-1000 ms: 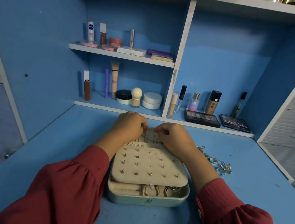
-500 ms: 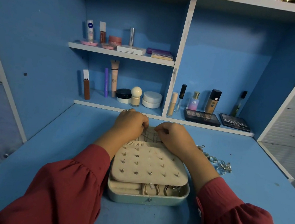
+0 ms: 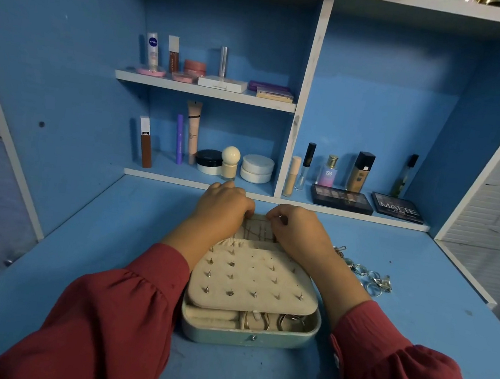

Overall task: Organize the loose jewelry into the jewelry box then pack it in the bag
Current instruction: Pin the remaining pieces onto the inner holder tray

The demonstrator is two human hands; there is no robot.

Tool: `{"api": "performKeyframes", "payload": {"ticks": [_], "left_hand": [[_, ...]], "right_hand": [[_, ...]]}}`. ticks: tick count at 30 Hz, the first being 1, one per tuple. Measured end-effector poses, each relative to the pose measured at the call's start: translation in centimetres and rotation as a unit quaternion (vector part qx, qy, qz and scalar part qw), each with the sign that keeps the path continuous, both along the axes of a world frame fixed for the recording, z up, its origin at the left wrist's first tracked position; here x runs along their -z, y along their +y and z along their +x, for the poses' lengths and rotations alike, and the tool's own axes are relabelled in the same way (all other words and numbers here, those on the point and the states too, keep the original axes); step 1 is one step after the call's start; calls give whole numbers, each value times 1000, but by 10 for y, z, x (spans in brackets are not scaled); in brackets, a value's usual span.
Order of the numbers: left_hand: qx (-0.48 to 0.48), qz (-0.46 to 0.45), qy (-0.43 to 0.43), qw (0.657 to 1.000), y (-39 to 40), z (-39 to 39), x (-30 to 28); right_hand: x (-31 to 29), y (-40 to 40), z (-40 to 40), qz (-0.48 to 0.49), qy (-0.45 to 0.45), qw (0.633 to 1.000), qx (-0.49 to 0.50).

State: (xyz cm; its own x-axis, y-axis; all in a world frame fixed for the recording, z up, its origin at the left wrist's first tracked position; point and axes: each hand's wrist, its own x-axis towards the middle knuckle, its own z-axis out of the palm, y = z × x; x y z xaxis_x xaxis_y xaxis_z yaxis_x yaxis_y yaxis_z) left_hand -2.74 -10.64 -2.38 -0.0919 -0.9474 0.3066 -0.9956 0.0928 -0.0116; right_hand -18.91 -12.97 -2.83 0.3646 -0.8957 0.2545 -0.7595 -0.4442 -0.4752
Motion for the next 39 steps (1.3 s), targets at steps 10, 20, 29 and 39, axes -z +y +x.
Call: {"api": "performKeyframes", "payload": {"ticks": [10, 20, 29, 39], "left_hand": [[-18, 25, 8, 999, 5, -3, -5], [-10, -10, 61, 998, 13, 1, -10], [3, 15, 7, 1000, 3, 1, -2], [-13, 40, 13, 999, 6, -1, -4]], "right_hand": [[-1, 1, 0, 16, 11, 1000, -4], [-5, 3, -2, 4, -17, 1000, 7], [-5, 4, -1, -16, 21, 1000, 15], [-4, 4, -1, -3, 35, 999, 11]]}}
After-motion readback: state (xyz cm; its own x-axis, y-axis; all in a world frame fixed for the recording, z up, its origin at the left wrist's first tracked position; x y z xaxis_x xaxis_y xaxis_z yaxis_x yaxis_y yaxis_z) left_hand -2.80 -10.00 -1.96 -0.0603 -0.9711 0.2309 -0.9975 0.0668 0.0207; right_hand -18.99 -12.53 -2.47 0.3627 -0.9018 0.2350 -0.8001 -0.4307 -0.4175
